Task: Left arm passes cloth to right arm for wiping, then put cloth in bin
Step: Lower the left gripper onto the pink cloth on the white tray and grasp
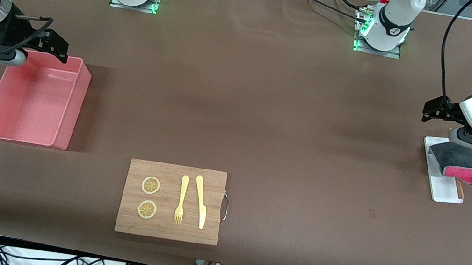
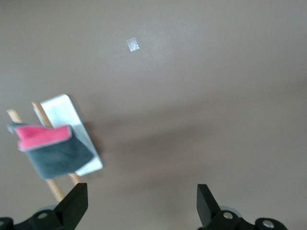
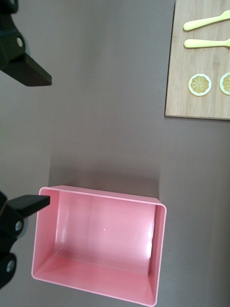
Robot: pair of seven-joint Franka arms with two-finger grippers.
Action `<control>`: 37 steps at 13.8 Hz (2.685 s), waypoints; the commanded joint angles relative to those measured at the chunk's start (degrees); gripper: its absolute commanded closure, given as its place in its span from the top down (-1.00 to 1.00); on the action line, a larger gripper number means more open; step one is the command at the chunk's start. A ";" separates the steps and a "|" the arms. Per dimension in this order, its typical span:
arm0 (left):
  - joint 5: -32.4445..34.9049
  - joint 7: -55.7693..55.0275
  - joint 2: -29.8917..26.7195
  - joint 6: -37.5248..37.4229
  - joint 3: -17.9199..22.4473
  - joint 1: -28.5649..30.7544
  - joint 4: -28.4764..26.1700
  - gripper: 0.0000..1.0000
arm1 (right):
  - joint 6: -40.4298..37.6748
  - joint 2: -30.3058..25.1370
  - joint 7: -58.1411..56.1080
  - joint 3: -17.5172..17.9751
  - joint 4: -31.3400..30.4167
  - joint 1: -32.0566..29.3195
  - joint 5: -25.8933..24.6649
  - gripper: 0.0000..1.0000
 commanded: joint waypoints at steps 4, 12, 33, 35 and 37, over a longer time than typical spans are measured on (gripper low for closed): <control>3.04 31.56 7.08 5.29 0.19 10.03 2.93 1.00 | -0.64 0.52 -0.58 0.43 1.44 -0.43 -0.21 1.00; 0.58 68.86 23.51 29.26 -0.07 25.86 3.11 1.00 | -0.55 0.52 -0.58 0.43 1.44 -0.43 -0.21 1.00; -3.56 73.99 26.70 27.63 -0.51 27.81 3.20 -1.00 | -0.46 0.52 -0.58 0.43 1.44 -0.43 -0.21 1.00; -3.56 73.81 25.48 27.45 -0.60 27.37 3.20 -1.00 | -0.46 0.52 -0.58 0.43 1.44 -0.43 -0.21 1.00; -3.47 72.85 23.11 25.01 -2.52 27.10 3.54 -1.00 | -0.46 0.52 -0.76 0.43 1.44 -0.34 -0.65 1.00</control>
